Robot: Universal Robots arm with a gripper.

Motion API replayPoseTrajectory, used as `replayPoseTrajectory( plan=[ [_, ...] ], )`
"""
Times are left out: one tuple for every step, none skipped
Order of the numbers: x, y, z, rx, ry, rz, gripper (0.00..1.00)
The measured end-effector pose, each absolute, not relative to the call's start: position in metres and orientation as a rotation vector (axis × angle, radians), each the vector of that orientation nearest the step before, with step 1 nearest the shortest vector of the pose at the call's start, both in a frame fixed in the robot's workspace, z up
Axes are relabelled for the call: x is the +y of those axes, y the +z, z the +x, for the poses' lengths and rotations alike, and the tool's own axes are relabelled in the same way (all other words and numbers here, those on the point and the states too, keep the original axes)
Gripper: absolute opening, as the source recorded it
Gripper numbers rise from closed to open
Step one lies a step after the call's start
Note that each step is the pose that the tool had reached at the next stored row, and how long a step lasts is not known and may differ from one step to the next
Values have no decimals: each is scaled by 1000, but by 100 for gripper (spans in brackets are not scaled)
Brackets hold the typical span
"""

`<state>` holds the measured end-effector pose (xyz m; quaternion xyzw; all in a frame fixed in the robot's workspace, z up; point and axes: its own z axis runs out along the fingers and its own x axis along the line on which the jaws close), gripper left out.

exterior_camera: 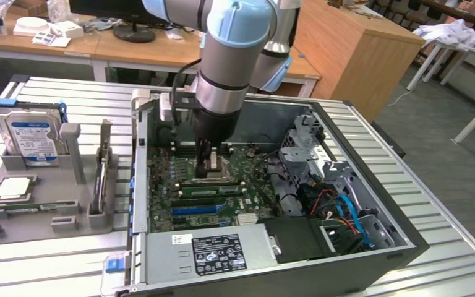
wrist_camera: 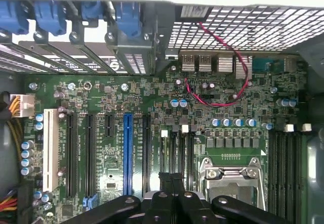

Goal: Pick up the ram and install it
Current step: 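Press down the ram until it locks into place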

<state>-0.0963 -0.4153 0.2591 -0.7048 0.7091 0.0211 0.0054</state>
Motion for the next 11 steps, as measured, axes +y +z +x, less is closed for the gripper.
replayPoseTrajectory(
  plan=[
    [-415, 261, -96, 2220, 66, -2207, 11],
    [-415, 263, -96, 2220, 66, -2207, 11],
    [-415, 265, -96, 2220, 66, -2207, 11],
    [-415, 267, -96, 2220, 66, -2207, 11],
    [-415, 269, -96, 2220, 66, -2207, 11],
    [-415, 272, -96, 2220, 66, -2207, 11],
    [-415, 274, -96, 2220, 66, -2207, 11],
    [-415, 277, -96, 2220, 66, -2207, 11],
    [-415, 279, -96, 2220, 66, -2207, 11],
    [-415, 281, -96, 2220, 66, -2206, 11],
    [-415, 283, -96, 2220, 66, -2207, 11]
  ],
)
